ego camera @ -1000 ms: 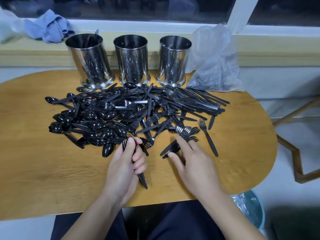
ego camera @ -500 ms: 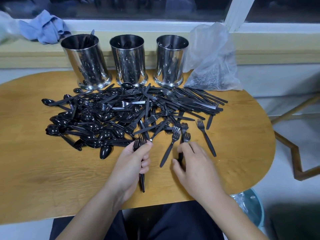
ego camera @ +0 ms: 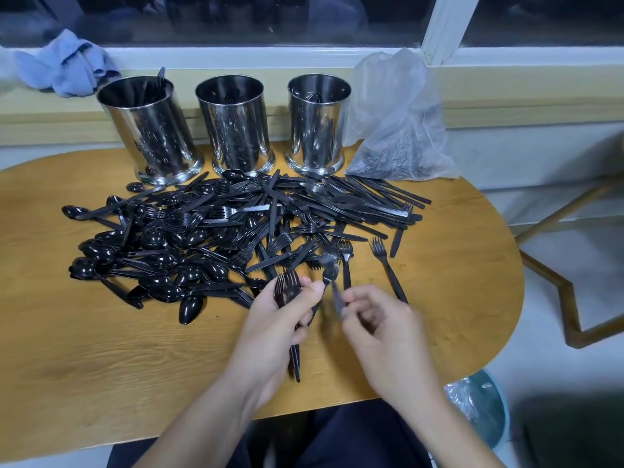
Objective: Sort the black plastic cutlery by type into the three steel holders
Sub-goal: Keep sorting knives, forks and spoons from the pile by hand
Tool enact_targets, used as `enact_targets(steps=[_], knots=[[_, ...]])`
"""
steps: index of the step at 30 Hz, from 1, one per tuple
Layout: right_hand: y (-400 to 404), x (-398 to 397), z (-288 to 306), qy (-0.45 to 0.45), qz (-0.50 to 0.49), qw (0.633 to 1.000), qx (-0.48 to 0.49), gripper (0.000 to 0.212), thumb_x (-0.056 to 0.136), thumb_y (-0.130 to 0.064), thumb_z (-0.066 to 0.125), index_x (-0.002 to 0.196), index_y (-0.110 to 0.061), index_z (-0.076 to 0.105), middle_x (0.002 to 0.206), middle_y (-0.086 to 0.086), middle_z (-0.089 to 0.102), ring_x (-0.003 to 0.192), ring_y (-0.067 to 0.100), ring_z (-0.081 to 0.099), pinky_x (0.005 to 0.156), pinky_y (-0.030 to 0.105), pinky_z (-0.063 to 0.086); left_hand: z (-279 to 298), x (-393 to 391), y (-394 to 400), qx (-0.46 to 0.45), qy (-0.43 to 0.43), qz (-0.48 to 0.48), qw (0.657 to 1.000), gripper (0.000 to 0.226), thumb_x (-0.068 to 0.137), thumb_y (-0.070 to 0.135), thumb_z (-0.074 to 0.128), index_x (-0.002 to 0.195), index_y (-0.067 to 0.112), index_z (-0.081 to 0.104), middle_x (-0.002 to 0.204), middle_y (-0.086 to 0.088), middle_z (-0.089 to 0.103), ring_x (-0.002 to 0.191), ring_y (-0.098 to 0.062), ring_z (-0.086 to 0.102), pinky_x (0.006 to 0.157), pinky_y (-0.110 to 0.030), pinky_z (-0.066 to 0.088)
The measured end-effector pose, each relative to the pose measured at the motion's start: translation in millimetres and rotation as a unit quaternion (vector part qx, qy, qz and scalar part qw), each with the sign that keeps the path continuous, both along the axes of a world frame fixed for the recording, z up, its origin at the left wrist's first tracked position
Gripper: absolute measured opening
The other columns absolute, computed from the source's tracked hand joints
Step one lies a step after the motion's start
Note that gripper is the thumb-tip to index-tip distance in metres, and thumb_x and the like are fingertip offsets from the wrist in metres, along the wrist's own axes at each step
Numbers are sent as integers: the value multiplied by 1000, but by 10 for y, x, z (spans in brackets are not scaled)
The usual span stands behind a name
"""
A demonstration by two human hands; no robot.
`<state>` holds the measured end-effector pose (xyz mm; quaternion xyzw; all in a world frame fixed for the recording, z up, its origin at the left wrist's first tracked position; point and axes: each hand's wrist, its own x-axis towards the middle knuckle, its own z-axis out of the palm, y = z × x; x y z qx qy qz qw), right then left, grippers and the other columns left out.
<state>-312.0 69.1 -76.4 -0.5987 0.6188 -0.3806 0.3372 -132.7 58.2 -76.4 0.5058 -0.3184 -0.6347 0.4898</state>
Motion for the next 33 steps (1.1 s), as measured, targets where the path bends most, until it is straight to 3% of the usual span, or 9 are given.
enact_targets(steps=[3,6,11,16,20,23,27,30,33], knots=[[33,169,53,-42,99,994,20,18,98,-13,75,100,-31,78,85,-7,73,76,14,64,72,37,58,26,-62,-43,1,14,33,999,24,101,35,79,107,14,69,87,-2,54,70,-9,47,57,-24,37],[-60,137,74,-44,82,996,3,9,101,-24,76,95,-29,80,87,-8,75,79,15,68,74,38,58,0,-24,-65,14,16,62,998,27,110,37,67,109,10,68,82,-3,53,69,-12,46,61,-29,38],[-498,32,-71,219,-45,973,-64,17,100,-38,77,109,-25,73,84,-16,60,77,5,57,62,17,42,-43,45,-62,44,85,67,993,21,115,28,61,119,10,70,77,1,46,67,-11,42,58,-26,39],[-740,118,-106,319,-50,946,-27,14,103,-32,71,103,-18,67,86,-5,65,71,18,57,56,30,39,-30,62,-29,51,103,46,992,20,116,21,57,129,12,69,84,-4,57,68,-14,51,55,-27,40],[-745,94,-107,337,-60,940,19,28,105,-30,65,81,-19,56,68,-5,60,55,18,53,43,28,28,-39,116,-44,57,114,46,991,27,115,22,59,139,9,62,91,-7,60,67,-16,50,56,-29,39],[-663,58,-76,307,-60,950,20,28,105,-34,65,81,-22,58,65,-6,61,57,20,58,47,32,39,-79,160,-56,48,114,39,992,45,108,29,71,147,11,59,83,-2,48,65,-15,37,55,-27,34],[-467,205,-78,183,-27,982,36,27,100,-39,75,79,-26,63,59,-8,66,52,7,60,52,28,50,-83,225,-48,35,62,6,997,35,103,35,77,123,11,62,77,1,37,72,-21,20,56,-28,25],[-384,342,-120,225,-13,974,25,35,98,-46,78,75,-26,60,60,-9,63,53,6,59,51,27,50,-106,269,-44,46,59,14,997,31,103,35,77,120,15,61,78,1,39,66,-16,27,57,-28,26],[-399,423,-73,307,-17,951,28,52,95,-67,70,71,-23,55,59,-7,58,52,12,54,45,31,39,-104,301,-39,55,63,25,996,26,105,31,76,118,15,61,79,2,44,63,-13,34,57,-29,27]])
